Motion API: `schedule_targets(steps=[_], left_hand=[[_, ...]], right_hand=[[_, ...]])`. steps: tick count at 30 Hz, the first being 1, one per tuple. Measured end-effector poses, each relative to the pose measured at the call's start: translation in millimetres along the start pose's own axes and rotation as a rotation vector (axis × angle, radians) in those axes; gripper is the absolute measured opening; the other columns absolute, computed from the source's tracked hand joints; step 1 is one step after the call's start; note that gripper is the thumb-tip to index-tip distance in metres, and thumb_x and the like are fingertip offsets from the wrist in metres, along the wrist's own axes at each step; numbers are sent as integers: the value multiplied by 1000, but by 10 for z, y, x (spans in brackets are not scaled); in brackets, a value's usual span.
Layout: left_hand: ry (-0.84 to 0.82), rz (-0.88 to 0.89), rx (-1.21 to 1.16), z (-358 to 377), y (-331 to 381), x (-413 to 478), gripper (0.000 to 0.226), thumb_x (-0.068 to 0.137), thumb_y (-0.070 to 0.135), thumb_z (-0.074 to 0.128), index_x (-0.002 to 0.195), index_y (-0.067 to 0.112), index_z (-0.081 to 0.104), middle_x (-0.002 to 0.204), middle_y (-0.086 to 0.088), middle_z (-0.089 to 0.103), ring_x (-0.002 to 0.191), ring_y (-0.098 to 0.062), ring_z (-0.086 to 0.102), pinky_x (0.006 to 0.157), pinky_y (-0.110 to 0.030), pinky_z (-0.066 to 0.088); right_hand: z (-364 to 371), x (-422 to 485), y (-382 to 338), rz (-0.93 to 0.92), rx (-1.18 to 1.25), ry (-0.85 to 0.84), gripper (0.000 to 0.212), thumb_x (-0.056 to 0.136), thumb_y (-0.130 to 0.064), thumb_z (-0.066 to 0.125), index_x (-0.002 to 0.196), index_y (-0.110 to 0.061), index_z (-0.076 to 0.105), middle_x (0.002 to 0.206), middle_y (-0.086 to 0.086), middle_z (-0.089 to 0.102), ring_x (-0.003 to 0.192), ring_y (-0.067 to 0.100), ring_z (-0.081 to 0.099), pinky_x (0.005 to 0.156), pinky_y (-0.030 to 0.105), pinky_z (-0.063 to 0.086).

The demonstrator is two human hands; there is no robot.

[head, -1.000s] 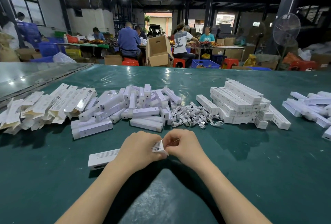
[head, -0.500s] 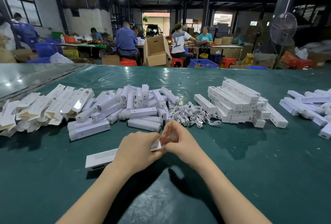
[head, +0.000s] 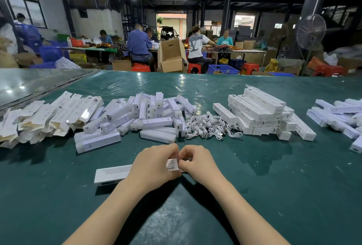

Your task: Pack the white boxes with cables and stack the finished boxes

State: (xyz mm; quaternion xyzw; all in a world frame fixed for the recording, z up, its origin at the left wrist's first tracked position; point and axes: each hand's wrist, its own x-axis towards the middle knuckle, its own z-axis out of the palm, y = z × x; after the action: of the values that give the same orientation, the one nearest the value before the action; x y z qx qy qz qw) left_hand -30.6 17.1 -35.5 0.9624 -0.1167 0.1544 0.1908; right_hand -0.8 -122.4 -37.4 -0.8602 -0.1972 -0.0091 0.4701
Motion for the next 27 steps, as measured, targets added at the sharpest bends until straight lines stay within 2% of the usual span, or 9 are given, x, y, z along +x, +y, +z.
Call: schedule_targets(steps=[4, 7, 11, 15, 17, 20, 22, 25, 27], left_hand=[[21, -22, 38, 1, 36, -6, 31, 69, 48, 68, 80, 34, 43, 82, 17, 59, 81, -12, 54, 61, -28, 33], [43, -17, 37, 4, 68, -10, 33, 69, 51, 67, 82, 32, 43, 86, 14, 62, 81, -13, 55, 63, -29, 36], [110, 2, 9, -7, 89, -20, 33, 70, 52, 67, 86, 30, 48, 83, 13, 60, 78, -13, 53, 62, -29, 36], [172, -5, 3, -35, 102, -25, 32, 70, 52, 67, 83, 28, 50, 74, 13, 53, 74, -13, 51, 59, -29, 35], [200, -9, 5, -39, 115, -33, 30, 70, 49, 68, 82, 28, 51, 76, 11, 58, 77, -15, 54, 59, -29, 33], [205, -9, -2, -43, 125, -33, 32, 69, 50, 68, 83, 25, 52, 79, 9, 62, 76, -16, 55, 59, -29, 32], [208, -7, -6, -48, 115, -30, 32, 69, 50, 68, 81, 24, 53, 76, 7, 62, 73, -16, 53, 57, -29, 28], [184, 25, -9, -43, 113, -29, 27, 70, 42, 68, 77, 24, 49, 73, 8, 59, 72, -17, 52, 57, -28, 25], [157, 31, -11, -33, 122, -34, 29, 70, 36, 68, 72, 26, 41, 66, 8, 50, 68, -18, 48, 56, -28, 22]], right_hand=[[-61, -2, -12, 95, 119, -15, 28, 70, -2, 64, 55, -25, 57, 39, -13, 50, 40, -4, 42, 47, 12, 33], [-125, -18, -9, 143, 299, -45, 23, 71, -1, 69, 58, -19, 64, 51, -6, 56, 49, 4, 48, 51, 14, 37], [-191, -10, -3, 230, 622, -161, 20, 79, 7, 60, 66, -7, 65, 64, 7, 62, 62, 16, 59, 64, 25, 51], [-218, -14, -5, 232, 737, -188, 25, 82, 11, 54, 69, -6, 67, 67, 9, 66, 58, 12, 64, 57, 21, 53], [-169, -17, -13, 174, 566, -100, 29, 76, 14, 54, 66, -11, 64, 67, 12, 61, 51, 11, 62, 53, 20, 52], [-120, -20, -13, 41, 117, 0, 30, 68, 5, 57, 57, -23, 53, 46, -10, 50, 42, 7, 52, 49, 19, 45], [-119, -15, -12, -24, -14, 2, 31, 68, -1, 58, 54, -28, 50, 39, -13, 47, 46, 7, 47, 52, 20, 38], [-114, -16, -20, -139, -188, -65, 20, 74, -8, 55, 62, -24, 52, 60, -9, 46, 61, 13, 43, 59, 27, 33], [-110, -27, -22, -198, -269, -122, 12, 77, -10, 52, 70, -18, 57, 70, -1, 44, 65, 15, 41, 64, 31, 33]])
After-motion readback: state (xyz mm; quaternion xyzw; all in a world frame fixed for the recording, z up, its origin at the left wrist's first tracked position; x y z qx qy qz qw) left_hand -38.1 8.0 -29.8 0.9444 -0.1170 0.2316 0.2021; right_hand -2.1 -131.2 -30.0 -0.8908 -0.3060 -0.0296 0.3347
